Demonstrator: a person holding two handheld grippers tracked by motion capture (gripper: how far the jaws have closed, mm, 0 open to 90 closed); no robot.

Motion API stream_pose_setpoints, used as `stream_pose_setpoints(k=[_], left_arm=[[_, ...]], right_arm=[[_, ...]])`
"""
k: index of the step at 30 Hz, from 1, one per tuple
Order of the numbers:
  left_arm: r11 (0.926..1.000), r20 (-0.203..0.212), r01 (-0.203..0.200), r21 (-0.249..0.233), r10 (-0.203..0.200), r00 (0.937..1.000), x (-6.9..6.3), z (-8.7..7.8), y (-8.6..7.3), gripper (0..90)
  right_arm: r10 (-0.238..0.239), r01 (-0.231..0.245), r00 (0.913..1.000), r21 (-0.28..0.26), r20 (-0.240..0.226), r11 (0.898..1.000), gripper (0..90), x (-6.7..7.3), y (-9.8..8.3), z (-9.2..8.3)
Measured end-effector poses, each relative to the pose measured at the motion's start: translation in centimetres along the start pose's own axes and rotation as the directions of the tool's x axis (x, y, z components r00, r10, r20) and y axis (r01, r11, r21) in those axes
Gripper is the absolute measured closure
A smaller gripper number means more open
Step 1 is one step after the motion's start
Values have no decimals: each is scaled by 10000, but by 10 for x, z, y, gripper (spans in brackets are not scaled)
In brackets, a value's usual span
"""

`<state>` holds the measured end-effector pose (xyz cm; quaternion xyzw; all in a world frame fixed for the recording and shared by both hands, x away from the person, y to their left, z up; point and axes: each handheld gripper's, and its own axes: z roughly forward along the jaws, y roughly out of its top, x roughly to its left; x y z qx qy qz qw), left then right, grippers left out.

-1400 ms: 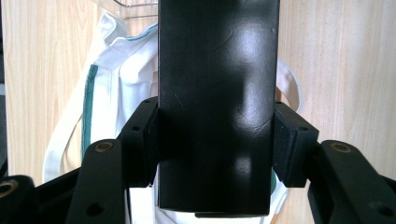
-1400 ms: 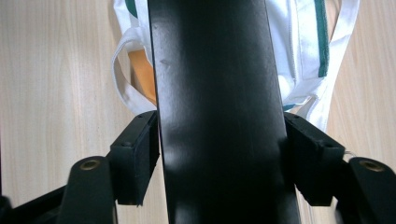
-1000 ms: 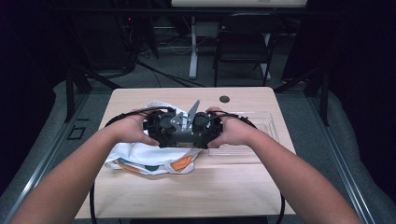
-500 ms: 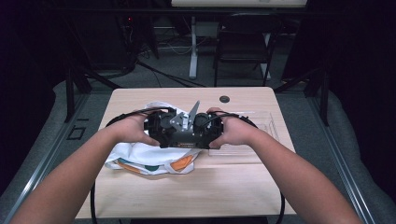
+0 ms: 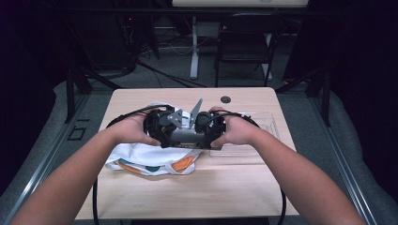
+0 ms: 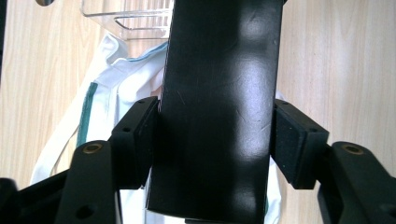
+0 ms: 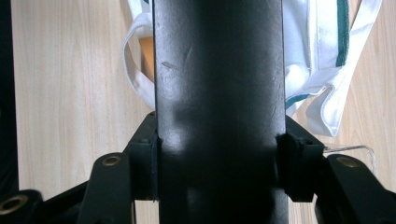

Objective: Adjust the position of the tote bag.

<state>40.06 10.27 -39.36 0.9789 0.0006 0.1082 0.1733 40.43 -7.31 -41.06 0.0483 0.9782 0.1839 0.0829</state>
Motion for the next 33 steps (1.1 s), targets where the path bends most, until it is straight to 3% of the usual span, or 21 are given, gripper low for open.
stream_pose_setpoints(k=[2,7,23,33], left_arm=[[9999,56,95,-62,-95,9999,0,-1,-1,332],[9984,161,466,-312,-461,9988,1,-2,-3,296],[9932,-14,1075,-443,-1077,9942,1,-11,-14,290],[9834,-160,1720,-573,-1731,9848,1,-16,-34,292]], right_arm=[[134,-134,9999,-159,13,9998,427,1,-1,0],[-2,2,10000,18,46,10000,427,-1,-2,-1],[-111,99,9996,513,241,9986,427,-6,-15,-5],[23,-51,9991,666,424,9978,427,-14,-33,-15]])
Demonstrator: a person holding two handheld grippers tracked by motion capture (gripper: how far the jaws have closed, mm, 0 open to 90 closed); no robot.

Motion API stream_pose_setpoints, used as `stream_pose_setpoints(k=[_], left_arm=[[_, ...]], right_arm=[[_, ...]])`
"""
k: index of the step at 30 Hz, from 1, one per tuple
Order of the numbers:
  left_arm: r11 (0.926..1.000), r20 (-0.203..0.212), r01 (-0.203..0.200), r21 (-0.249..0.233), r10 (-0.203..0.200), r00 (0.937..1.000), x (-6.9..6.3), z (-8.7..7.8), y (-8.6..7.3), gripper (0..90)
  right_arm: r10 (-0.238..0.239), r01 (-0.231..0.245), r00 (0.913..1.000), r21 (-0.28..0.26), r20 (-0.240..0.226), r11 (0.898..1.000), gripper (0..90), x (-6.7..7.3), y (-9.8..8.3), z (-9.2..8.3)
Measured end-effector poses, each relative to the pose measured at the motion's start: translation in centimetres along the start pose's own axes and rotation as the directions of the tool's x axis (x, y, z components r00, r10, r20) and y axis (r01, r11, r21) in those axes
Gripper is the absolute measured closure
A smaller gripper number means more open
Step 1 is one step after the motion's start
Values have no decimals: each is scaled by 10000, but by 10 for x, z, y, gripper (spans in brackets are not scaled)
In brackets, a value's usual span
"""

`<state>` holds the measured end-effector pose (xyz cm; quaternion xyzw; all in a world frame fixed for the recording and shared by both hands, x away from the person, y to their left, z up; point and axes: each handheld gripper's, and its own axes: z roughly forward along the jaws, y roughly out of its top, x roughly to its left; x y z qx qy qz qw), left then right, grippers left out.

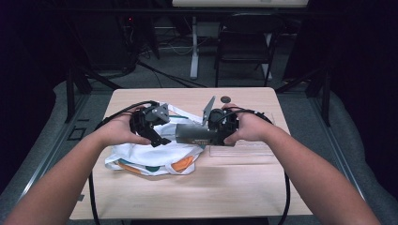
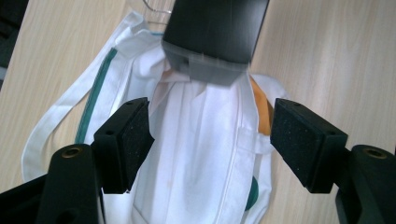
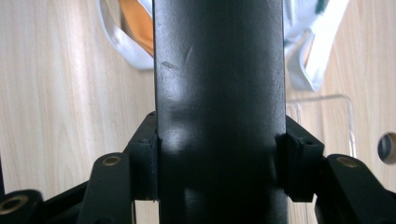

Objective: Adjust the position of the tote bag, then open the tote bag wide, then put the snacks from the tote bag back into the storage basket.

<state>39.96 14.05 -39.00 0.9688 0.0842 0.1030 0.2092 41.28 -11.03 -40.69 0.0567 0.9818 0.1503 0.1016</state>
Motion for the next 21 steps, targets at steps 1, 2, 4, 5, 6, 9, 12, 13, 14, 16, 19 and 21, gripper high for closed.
stream_pose_setpoints(k=[1,2,4,5,6,9,12,13,14,16,19,21], left_arm=[[10000,19,58,1,-58,10000,0,0,-3,293],[9999,42,142,22,-142,9999,1,1,-6,295],[9997,30,256,60,-256,9997,1,3,-11,301],[9994,37,333,79,-333,9994,1,4,-13,301],[9993,26,343,124,-344,9994,1,4,-16,301],[9985,-3,527,136,-527,9986,1,6,-22,303],[9976,7,670,150,-670,9978,2,5,-27,309],[9973,5,721,155,-721,9974,2,5,-28,309],[9971,-36,745,149,-745,9972,2,6,-30,312],[9965,3,823,170,-823,9966,2,6,-33,312],[9945,-21,1029,201,-1028,9947,2,7,-39,321],[9933,-48,1137,213,-1136,9935,3,8,-43,325]], right_arm=[[23,-23,10000,72,43,10000,427,-1,-2,-2],[70,-71,9999,62,94,10000,427,-2,-5,-3],[187,-188,9997,81,161,9998,427,-5,-10,-5],[168,-172,9995,171,254,9997,427,-7,-12,-7],[248,-251,9993,124,276,9996,427,-8,-14,-8],[410,-411,9984,12,400,9992,427,-12,-18,-10],[538,-543,9970,82,549,9985,427,-18,-24,-12],[538,-543,9970,82,549,9985,427,-18,-24,-12],[558,-567,9968,132,571,9983,427,-19,-26,-12],[680,-689,9957,114,621,9976,427,-22,-29,-12],[761,-775,9945,169,718,9969,427,-26,-34,-12],[801,-822,9936,228,801,9964,427,-30,-38,-13]])
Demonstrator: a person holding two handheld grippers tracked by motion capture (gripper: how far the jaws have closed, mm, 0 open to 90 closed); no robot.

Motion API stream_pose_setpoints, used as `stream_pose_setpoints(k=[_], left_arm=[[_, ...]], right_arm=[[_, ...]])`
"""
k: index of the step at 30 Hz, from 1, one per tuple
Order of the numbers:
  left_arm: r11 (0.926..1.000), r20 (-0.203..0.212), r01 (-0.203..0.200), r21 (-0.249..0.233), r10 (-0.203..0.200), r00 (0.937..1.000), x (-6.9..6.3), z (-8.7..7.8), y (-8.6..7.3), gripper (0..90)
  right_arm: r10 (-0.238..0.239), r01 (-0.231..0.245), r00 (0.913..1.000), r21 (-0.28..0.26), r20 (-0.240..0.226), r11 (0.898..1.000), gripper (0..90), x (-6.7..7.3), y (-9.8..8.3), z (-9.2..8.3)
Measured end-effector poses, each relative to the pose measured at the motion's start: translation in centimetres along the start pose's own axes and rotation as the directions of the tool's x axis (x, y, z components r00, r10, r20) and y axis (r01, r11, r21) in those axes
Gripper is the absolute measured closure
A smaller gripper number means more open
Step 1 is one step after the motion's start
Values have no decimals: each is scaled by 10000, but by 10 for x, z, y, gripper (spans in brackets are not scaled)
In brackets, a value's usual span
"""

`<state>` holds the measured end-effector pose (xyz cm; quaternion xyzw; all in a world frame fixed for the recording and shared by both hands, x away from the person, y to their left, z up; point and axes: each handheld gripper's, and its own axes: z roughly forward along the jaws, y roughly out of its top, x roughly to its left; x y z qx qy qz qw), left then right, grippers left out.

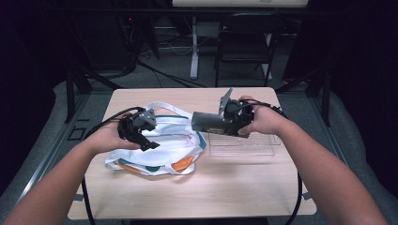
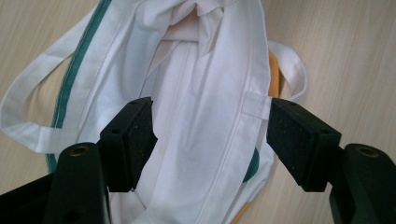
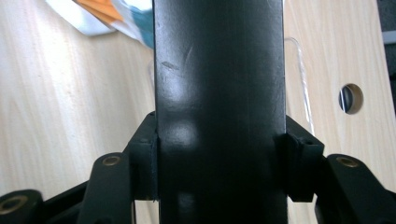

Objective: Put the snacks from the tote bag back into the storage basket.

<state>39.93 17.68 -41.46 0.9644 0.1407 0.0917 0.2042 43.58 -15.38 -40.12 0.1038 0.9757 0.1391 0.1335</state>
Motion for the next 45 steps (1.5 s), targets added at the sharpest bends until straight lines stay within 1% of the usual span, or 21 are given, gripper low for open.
stream_pose_setpoints(k=[2,6,7,11,12,13,17,18,20,24,25,26,28,30,31,33,35,36,39,42,45], left_arm=[[9999,8,149,22,-149,9999,1,1,-5,327],[9993,-34,342,129,-342,9994,1,4,-14,327],[9992,-44,365,143,-364,9993,1,5,-17,327],[9978,-47,654,145,-654,9979,1,6,-26,327],[9975,-48,688,135,-687,9976,1,6,-28,330],[9973,-51,718,165,-717,9974,1,6,-30,330],[9952,-134,960,161,-958,9953,0,6,-38,330],[9947,-151,1016,153,-1014,9947,-1,6,-40,330],[9936,-129,1115,168,-1113,9937,-2,5,-45,330],[9903,-140,1374,220,-1371,9905,-5,7,-56,330],[9898,-141,1406,232,-1403,9900,-5,7,-59,330],[9887,-152,1482,226,-1479,9889,-6,7,-61,330],[9867,-177,1625,97,-1623,9866,-7,7,-65,339],[9849,-157,1729,-1,-1729,9848,-8,7,-68,351],[9848,-150,1737,-21,-1737,9847,-8,7,-68,354],[9827,-165,1852,-89,-1854,9825,-10,8,-70,363],[9812,-215,1927,-89,-1928,9810,-10,9,-71,363],[9797,-185,2003,-114,-2005,9795,-10,10,-71,363],[9762,-261,2159,-190,-2164,9760,-10,11,-72,369],[9738,-327,2268,-172,-2272,9733,-11,13,-74,369],[9731,-336,2300,-118,-2303,9725,-12,14,-74,369]], right_arm=[[142,-142,9999,-25,25,9999,427,-3,-3,0],[189,-190,9997,61,157,9998,427,-8,-10,1],[248,-252,9995,172,194,9995,427,-11,-14,1],[315,-321,9991,188,280,9993,427,-16,-19,4],[425,-431,9986,204,307,9989,426,-18,-22,5],[425,-431,9986,204,307,9989,426,-18,-22,5],[450,-458,9982,218,389,9987,426,-24,-25,6],[431,-443,9982,299,412,9986,427,-25,-26,6],[506,-513,9980,178,385,9985,426,-28,-28,7],[497,-513,9975,317,495,9982,426,-32,-32,8],[520,-535,9976,308,461,9981,426,-33,-34,9],[503,-524,9974,398,513,9978,426,-34,-35,10],[488,-511,9973,408,548,9979,426,-36,-37,11],[511,-535,9972,437,543,9976,426,-37,-40,12],[461,-495,9971,555,601,9972,426,-38,-41,13],[456,-495,9970,625,625,9968,426,-40,-43,15],[517,-555,9967,625,619,9965,426,-42,-45,17],[442,-488,9970,723,643,9962,426,-43,-46,18],[473,-520,9969,743,627,9959,426,-44,-48,22],[355,-412,9974,923,628,9949,426,-45,-49,25],[324,-381,9975,913,629,9951,426,-43,-51,29]])
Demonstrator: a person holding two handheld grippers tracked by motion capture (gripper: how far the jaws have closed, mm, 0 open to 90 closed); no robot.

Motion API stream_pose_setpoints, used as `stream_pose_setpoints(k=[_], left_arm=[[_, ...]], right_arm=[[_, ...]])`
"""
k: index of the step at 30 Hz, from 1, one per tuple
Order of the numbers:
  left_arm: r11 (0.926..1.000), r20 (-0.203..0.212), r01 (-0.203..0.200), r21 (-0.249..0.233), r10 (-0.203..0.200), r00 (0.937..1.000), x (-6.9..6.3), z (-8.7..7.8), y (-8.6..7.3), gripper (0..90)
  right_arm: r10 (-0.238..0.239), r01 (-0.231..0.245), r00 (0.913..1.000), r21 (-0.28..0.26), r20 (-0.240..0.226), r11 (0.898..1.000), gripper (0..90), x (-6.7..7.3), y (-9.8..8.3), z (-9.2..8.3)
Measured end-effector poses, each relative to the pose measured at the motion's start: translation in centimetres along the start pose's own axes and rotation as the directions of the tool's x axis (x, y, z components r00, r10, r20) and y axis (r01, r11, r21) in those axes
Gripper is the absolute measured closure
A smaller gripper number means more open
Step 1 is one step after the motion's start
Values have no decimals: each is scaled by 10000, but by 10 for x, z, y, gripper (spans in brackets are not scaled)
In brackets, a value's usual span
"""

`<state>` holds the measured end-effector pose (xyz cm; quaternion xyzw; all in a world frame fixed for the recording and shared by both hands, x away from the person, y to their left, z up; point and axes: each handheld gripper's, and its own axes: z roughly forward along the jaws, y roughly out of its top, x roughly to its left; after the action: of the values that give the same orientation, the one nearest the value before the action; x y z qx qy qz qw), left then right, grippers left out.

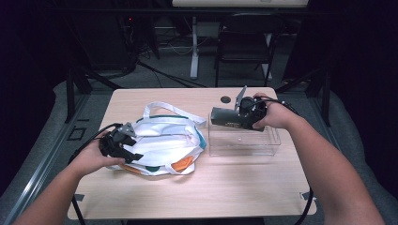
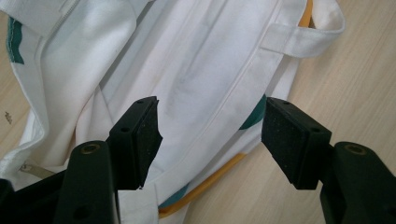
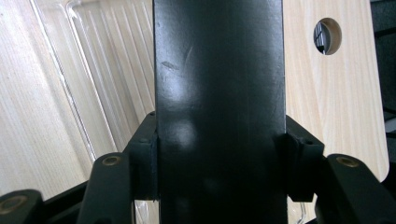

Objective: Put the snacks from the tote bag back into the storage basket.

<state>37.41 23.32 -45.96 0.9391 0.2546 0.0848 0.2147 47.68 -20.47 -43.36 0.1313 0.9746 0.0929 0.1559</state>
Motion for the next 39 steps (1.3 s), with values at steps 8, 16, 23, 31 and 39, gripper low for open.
stream_pose_setpoints(k=[8,16,23,31,39], left_arm=[[9999,-44,-27,119,28,10000,-2,1,-1,370],[9999,-62,14,156,-13,10000,-2,3,-3,370],[9998,-4,21,205,-21,10000,-3,5,-5,369],[9998,26,7,219,-7,10000,-3,6,-4,370],[9996,55,9,285,-11,10000,-3,9,-6,370]], right_arm=[[-111,112,9999,248,-33,9996,426,3,-4,12],[-149,153,9998,326,-149,9994,426,3,-3,21],[96,-85,9993,310,-361,9995,426,8,-7,40],[216,-189,9982,482,-562,9987,425,12,-8,56],[305,-261,9974,674,-647,9974,425,12,-13,70]])
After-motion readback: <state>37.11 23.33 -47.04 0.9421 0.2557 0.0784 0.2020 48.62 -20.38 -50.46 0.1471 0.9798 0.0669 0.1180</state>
